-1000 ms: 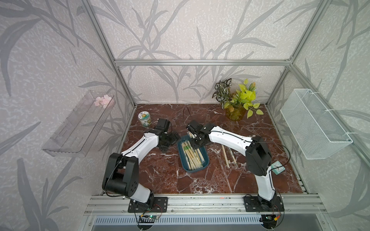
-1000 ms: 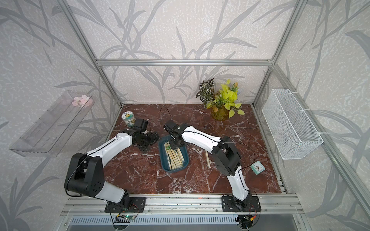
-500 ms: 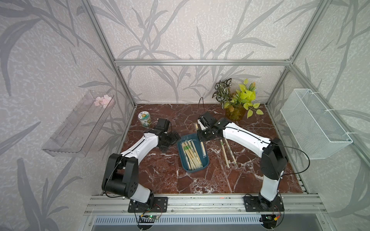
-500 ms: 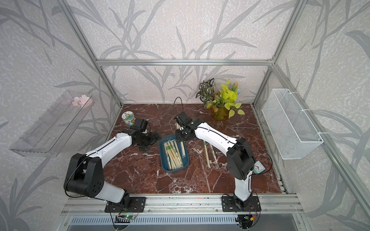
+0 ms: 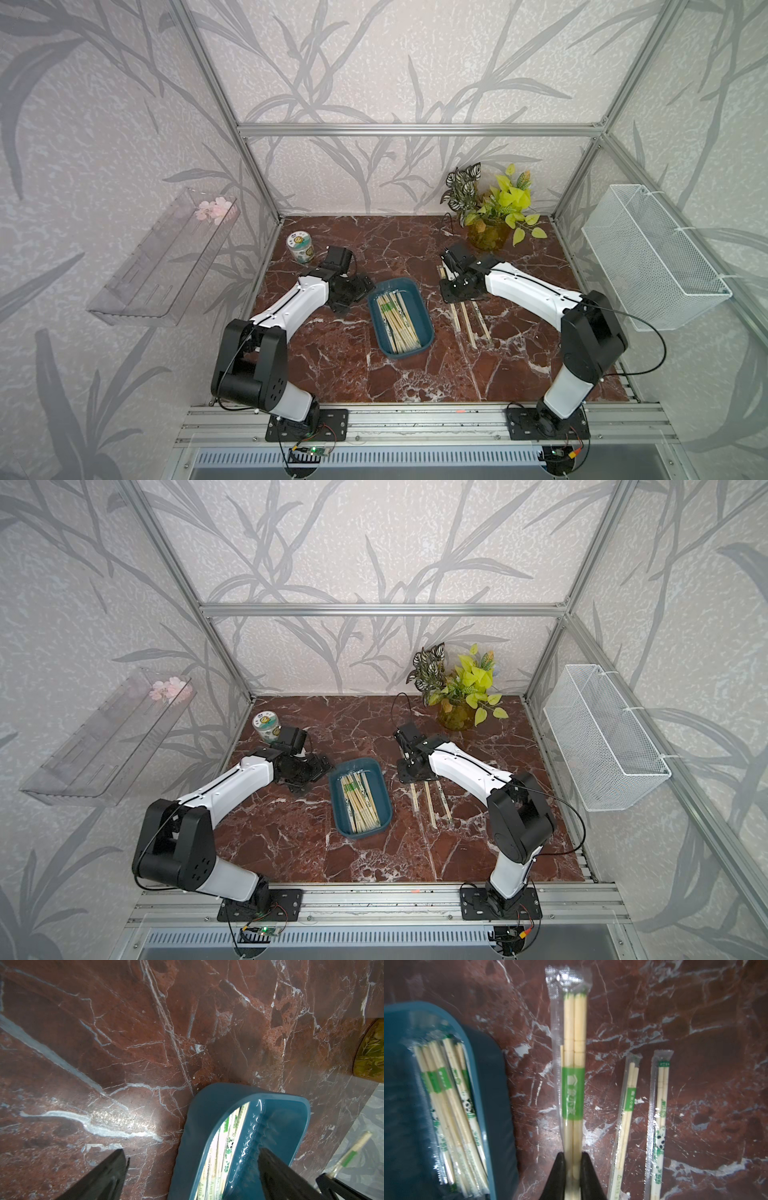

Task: Take the paired disposable chopsticks out of the storage box
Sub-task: Place the paired disposable chopsticks at the center of the board.

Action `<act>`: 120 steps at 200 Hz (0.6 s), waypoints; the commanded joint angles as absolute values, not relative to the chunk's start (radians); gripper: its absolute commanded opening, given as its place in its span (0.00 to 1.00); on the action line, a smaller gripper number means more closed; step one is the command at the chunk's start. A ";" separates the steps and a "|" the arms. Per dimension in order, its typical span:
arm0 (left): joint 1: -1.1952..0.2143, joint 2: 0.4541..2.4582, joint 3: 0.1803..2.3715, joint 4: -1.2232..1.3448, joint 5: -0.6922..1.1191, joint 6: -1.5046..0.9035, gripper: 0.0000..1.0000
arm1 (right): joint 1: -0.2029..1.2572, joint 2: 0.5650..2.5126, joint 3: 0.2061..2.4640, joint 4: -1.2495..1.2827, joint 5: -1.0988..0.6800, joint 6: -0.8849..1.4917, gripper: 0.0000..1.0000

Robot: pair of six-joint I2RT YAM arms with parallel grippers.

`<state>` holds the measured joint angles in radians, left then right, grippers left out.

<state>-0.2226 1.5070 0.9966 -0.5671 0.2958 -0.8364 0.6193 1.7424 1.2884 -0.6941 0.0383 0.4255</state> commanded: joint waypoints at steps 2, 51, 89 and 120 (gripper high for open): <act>-0.227 1.474 0.988 -0.577 0.306 -0.819 0.99 | 0.614 1.769 1.252 -0.673 0.080 0.403 0.12; -0.235 1.463 0.977 -0.575 0.305 -0.829 0.99 | 0.614 1.835 1.220 -0.652 0.100 0.399 0.13; -0.241 1.459 0.968 -0.570 0.302 -0.836 0.99 | 0.612 1.879 1.220 -0.663 0.140 0.397 0.15; -0.243 1.460 0.969 -0.572 0.300 -0.837 0.99 | 0.612 1.870 1.215 -0.664 0.147 0.403 0.26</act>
<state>-0.2367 1.4860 0.9768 -0.5667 0.2981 -0.8383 0.6159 1.8767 1.2217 -0.6556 0.1154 0.4015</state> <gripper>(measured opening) 0.992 0.230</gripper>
